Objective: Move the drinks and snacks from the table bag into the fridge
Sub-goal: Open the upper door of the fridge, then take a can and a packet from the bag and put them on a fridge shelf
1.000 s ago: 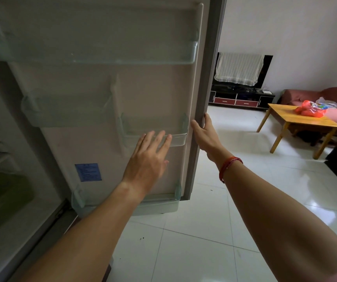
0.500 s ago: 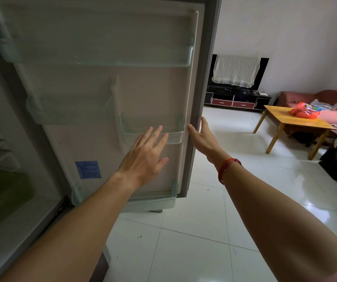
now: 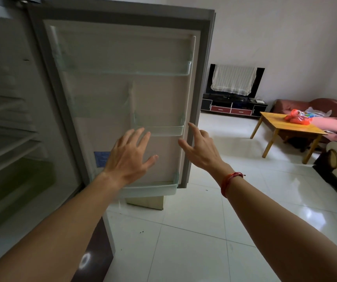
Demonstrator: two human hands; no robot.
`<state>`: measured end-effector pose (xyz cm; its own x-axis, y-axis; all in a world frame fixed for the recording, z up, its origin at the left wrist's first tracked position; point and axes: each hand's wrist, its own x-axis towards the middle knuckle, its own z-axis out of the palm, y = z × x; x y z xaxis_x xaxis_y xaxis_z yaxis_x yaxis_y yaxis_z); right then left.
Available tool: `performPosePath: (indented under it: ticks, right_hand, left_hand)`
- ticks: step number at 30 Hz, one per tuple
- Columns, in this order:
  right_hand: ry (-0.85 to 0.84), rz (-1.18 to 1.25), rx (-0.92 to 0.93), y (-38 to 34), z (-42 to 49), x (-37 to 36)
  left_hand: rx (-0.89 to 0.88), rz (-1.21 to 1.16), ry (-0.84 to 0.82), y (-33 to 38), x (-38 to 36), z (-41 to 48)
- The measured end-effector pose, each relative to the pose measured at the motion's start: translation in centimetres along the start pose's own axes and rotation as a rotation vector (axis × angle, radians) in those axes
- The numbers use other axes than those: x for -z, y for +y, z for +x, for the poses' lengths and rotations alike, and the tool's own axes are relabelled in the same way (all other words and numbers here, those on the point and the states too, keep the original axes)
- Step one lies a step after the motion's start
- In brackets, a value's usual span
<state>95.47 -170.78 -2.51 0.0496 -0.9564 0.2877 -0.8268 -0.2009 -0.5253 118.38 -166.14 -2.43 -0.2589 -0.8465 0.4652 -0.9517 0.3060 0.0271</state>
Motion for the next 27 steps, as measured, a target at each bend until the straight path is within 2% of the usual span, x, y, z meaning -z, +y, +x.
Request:
performPosePath:
  ticks: [9, 20, 27]
  right_hand:
    - [-0.013, -0.180, 0.121, -5.1, -7.4, -0.5]
    - [-0.085, -0.145, 0.309, -14.3, -11.4, -5.3]
    - [-0.095, -0.119, 0.352, -15.4, -11.4, -6.6]
  left_hand:
    - [0.083, 0.038, 0.041, -1.8, 4.6, -8.8]
    - [0.315, 0.166, 0.098, -7.8, 10.7, -18.1]
    - [0.360, 0.185, 0.097, -8.8, 11.0, -19.0]
